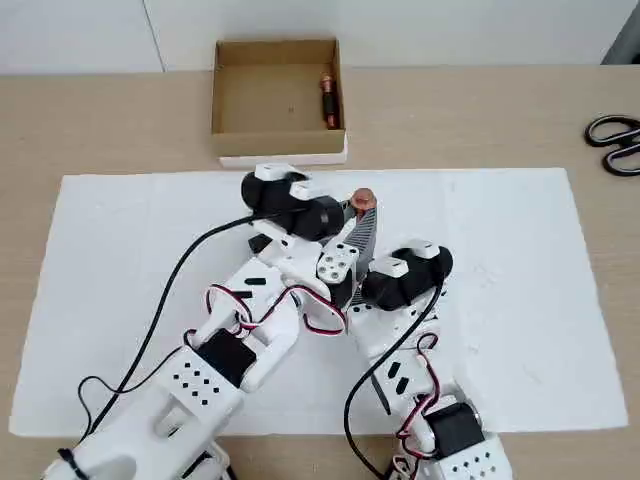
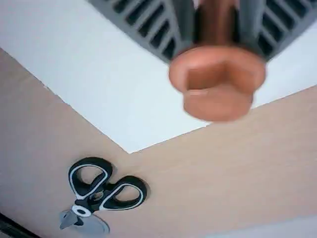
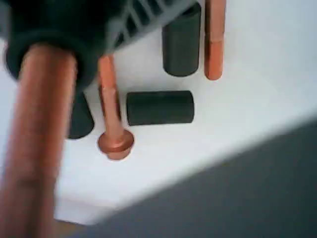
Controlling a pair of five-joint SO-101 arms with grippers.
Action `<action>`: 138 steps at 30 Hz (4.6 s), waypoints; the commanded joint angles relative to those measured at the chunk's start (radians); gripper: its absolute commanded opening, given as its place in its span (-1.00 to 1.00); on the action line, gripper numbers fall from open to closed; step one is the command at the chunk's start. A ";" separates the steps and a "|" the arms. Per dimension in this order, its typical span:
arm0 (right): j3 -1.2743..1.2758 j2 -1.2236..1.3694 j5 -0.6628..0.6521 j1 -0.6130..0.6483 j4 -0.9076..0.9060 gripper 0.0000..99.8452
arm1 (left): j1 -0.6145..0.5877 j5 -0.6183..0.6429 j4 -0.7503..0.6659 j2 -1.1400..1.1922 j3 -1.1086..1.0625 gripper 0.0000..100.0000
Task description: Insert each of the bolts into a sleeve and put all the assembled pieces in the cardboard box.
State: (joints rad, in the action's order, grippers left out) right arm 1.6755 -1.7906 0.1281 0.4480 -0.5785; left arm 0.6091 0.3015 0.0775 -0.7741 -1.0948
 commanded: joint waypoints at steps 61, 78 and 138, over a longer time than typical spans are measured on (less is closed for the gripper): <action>0.008 -0.019 -0.005 0.002 0.005 -0.99 | -0.054 -0.054 0.793 -0.109 0.338 -0.44; -0.005 -0.018 -0.012 -0.076 0.005 -0.99 | -0.598 -0.124 1.119 -0.106 0.596 -0.44; -3.191 3.100 -0.106 -0.076 0.038 -0.96 | -0.807 -0.121 1.333 -0.110 0.575 -0.45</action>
State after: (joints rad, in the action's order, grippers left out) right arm -1.4346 1.3195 0.0299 0.3759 -0.5984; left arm -0.2010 0.1772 1.4047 -0.8631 -0.5424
